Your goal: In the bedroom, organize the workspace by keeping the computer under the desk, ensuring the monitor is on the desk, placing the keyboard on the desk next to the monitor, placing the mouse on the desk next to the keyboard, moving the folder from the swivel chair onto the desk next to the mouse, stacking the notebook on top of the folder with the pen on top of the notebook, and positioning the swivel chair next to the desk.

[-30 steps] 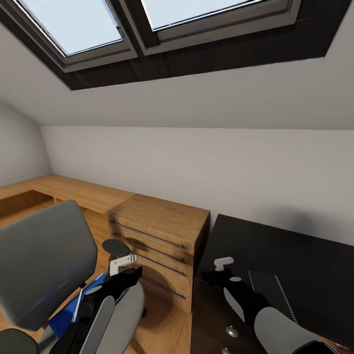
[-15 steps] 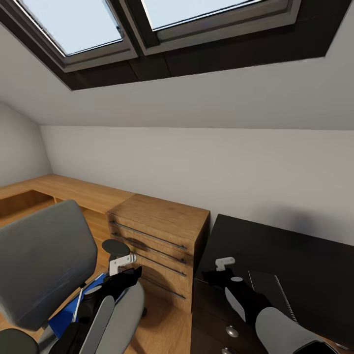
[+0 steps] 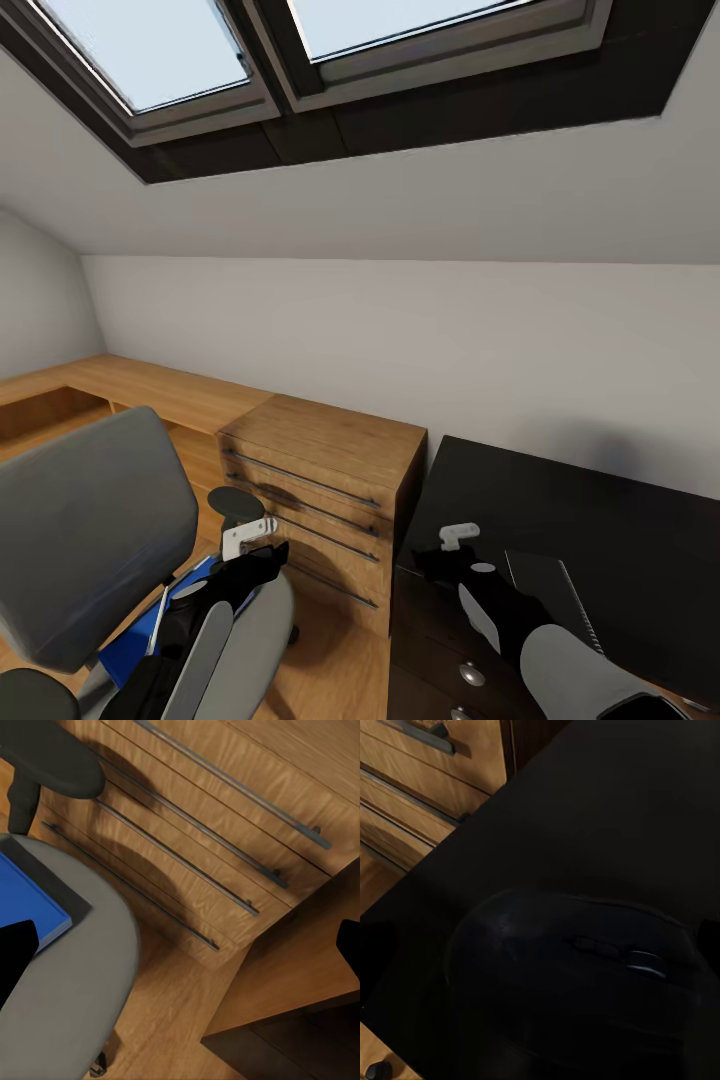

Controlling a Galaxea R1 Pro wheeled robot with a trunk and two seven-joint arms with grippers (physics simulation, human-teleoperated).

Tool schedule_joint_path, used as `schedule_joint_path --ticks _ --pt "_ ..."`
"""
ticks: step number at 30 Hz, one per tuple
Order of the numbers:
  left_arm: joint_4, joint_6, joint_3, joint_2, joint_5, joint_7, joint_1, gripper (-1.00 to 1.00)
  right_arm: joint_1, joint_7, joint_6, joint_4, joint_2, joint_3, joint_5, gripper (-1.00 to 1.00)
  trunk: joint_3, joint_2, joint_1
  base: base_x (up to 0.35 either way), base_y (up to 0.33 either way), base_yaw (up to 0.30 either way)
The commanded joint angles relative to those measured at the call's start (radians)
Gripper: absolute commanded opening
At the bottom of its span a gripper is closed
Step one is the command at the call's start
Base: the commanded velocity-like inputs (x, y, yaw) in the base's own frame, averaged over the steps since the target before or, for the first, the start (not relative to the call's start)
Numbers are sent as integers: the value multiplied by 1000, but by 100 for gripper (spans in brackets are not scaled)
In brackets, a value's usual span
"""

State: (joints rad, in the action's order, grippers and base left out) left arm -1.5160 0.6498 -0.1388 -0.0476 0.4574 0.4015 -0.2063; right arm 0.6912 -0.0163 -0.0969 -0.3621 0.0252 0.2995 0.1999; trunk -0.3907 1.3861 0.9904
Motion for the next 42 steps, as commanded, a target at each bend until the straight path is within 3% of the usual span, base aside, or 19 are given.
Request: schedule_joint_path --ticks 1,42 --pt "-1 2 -1 0 11 10 -1 100 1 1 -4 -1 -1 6 10 100 -1 1 0 0 0 0" --pt "-1 2 -1 0 12 10 -1 100 1 18 -4 0 -2 6 10 100 -1 1 0 0 0 0"
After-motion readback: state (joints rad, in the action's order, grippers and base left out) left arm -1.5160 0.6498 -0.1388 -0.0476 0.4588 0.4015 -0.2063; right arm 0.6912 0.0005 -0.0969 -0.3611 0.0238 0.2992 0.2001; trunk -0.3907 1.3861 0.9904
